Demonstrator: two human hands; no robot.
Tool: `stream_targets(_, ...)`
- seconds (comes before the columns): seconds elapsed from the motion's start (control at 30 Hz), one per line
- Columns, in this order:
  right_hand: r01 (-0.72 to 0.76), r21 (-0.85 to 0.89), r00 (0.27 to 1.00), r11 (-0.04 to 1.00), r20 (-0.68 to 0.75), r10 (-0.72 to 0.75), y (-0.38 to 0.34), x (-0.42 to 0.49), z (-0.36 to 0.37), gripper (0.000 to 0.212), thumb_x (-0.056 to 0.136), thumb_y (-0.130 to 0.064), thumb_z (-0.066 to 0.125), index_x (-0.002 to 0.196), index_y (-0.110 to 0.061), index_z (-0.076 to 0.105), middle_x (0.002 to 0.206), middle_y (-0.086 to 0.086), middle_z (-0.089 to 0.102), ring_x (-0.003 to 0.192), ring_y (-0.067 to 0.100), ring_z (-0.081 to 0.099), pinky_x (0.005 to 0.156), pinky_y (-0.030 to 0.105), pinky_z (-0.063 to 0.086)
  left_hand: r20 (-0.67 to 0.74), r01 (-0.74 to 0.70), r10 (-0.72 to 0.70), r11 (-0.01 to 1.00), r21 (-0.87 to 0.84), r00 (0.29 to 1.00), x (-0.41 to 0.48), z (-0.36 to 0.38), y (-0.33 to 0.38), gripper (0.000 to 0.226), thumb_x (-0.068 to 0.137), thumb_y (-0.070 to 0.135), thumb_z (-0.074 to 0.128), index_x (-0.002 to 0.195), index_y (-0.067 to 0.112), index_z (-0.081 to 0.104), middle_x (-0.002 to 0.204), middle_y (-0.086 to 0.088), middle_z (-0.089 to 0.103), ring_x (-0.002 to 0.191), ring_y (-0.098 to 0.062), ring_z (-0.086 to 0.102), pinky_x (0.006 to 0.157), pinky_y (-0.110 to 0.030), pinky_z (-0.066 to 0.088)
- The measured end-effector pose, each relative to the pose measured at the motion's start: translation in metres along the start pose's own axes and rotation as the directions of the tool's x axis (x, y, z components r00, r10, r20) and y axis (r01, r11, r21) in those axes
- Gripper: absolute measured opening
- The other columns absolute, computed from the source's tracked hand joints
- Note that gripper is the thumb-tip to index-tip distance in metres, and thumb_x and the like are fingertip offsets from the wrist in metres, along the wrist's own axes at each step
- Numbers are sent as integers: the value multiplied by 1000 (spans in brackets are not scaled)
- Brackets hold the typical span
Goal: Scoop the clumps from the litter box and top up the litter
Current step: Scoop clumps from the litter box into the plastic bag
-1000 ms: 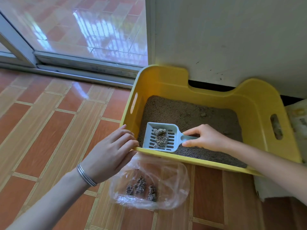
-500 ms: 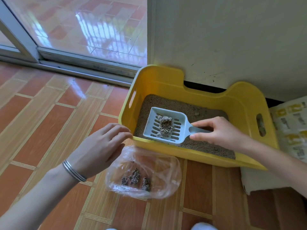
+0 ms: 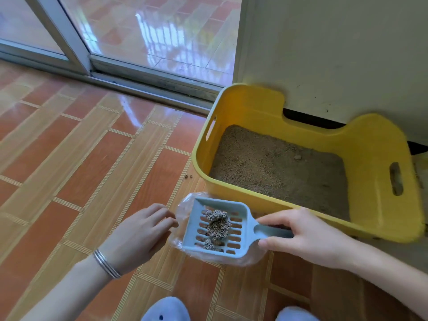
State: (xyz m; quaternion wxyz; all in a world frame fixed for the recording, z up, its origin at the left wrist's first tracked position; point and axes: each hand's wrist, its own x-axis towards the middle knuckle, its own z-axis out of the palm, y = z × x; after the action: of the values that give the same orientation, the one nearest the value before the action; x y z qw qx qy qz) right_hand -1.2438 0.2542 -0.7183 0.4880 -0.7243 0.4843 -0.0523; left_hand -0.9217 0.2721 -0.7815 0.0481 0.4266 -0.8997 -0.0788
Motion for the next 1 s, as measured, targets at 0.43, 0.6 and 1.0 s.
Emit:
stream_targets(0.43, -96, -450, 994, 888, -84, 64, 56, 33, 57, 56, 89, -13, 51, 139, -30, 31, 138, -6, 37, 124, 20, 44, 99, 29, 41, 182, -99, 102, 995, -27, 978, 8, 47, 8, 36, 57, 36, 86, 85, 22, 68, 91, 6, 66, 91, -15, 64, 78, -25, 54)
stream_targets(0.6, -117, -500, 993, 858, -87, 84, 56, 33, 59, 53, 93, -19, 48, 142, -26, 28, 134, 4, 42, 123, 24, 43, 97, 36, 43, 194, -97, 95, 995, 4, 976, 11, 54, 7, 31, 55, 32, 86, 78, 25, 68, 84, 8, 65, 87, -14, 65, 77, -24, 54)
stream_targets(1.0, -35, -796, 976, 604, -159, -152, 48, 23, 54, 82, 34, 6, 82, 113, -7, 66, 80, 8, 65, 65, 26, 65, 48, 26, 49, 146, -128, 130, 992, -22, 981, 12, 49, 4, 28, 55, 21, 86, 75, 24, 67, 76, 9, 64, 79, -14, 64, 74, -24, 54)
